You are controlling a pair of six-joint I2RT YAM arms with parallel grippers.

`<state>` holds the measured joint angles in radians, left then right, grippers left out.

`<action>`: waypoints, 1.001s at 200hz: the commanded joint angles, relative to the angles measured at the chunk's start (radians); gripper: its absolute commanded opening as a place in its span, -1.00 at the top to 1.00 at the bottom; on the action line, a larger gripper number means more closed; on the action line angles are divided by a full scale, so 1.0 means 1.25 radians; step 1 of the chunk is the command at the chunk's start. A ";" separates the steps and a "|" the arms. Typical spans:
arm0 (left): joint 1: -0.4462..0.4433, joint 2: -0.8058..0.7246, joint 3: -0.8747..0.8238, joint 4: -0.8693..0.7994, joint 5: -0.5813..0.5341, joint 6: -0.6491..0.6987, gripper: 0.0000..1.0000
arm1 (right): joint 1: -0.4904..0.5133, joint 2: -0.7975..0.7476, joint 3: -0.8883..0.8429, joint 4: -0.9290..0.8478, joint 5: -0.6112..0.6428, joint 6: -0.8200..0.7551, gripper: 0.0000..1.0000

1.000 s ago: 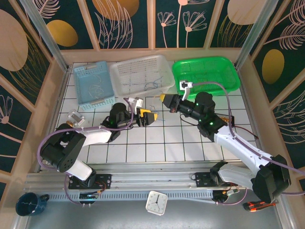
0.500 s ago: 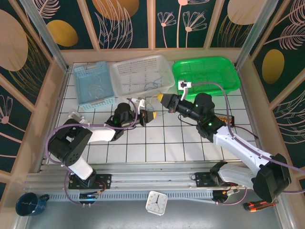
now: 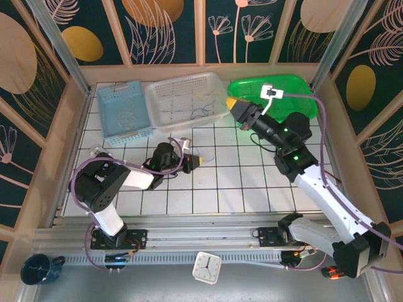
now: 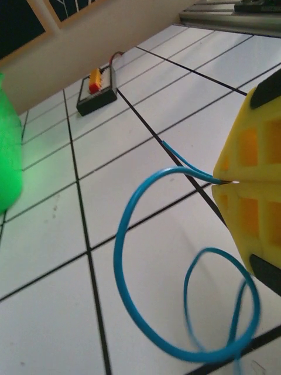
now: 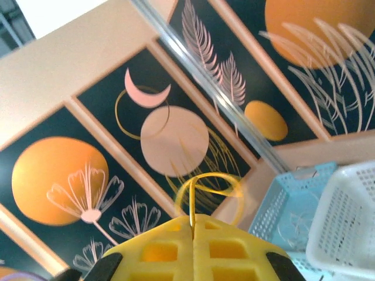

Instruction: Untangle the cables

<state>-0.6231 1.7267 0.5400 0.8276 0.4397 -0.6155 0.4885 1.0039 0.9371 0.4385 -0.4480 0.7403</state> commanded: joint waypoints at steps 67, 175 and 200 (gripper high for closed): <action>-0.003 -0.061 -0.010 0.004 0.025 -0.015 -0.06 | -0.060 -0.039 -0.066 -0.023 0.020 -0.004 1.00; -0.003 -0.275 -0.006 -0.003 0.008 -0.110 -0.83 | -0.072 -0.042 -0.186 0.036 0.020 0.068 1.00; -0.003 -0.292 0.015 -0.010 0.005 -0.120 -0.87 | -0.072 -0.040 -0.202 0.056 0.017 0.087 1.00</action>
<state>-0.6231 1.3884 0.5266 0.7841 0.4561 -0.7280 0.4053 0.9680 0.7033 0.4248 -0.4206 0.8024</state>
